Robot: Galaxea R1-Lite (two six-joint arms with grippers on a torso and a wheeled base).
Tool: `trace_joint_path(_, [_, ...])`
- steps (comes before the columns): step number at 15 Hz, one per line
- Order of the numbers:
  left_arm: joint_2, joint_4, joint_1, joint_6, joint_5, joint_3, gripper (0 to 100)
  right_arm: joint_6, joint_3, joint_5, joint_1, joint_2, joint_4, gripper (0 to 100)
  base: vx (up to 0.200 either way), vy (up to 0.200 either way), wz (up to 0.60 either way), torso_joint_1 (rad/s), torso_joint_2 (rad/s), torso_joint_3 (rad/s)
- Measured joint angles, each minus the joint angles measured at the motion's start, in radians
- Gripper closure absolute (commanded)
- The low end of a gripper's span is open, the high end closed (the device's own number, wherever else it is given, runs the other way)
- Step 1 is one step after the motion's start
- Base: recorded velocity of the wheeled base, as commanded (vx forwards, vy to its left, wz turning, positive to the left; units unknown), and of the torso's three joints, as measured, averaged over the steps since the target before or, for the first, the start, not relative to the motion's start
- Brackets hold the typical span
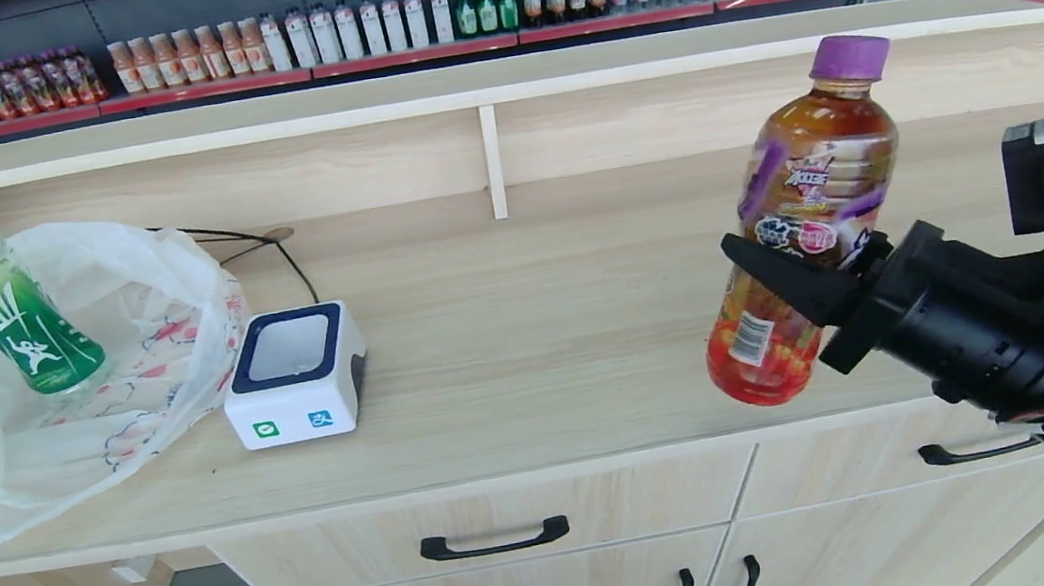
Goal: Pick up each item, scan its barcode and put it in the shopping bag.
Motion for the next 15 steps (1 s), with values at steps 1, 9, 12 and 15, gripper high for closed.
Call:
trace_joint_path(1, [0.0, 0.0, 0.0, 0.0, 0.0, 0.0, 0, -0.019, 0.017, -0.051, 0.001, -0.014, 0.0, 100, 0.0, 0.0, 0.0, 0.0, 0.0, 0.0])
trace_joint_path(9, [0.0, 0.0, 0.0, 0.004, 0.0, 0.0, 0, -0.136, 0.089, -0.413, 0.034, -0.081, 0.0, 100, 0.0, 0.0, 0.0, 0.0, 0.0, 0.0])
trace_joint_path(12, [0.0, 0.0, 0.0, 0.004, -0.001, 0.0, 0, -0.138, 0.035, -0.521, 0.074, -0.081, -0.003, 100, -0.067, 0.0, 0.0, 0.001, 0.0, 0.001])
trace_joint_path(15, [0.0, 0.0, 0.0, 0.003, 0.0, 0.0, 0, -0.137, 0.019, -0.524, 0.079, -0.078, 0.001, 100, -0.133, 0.0, 0.0, 0.006, 0.0, 0.002])
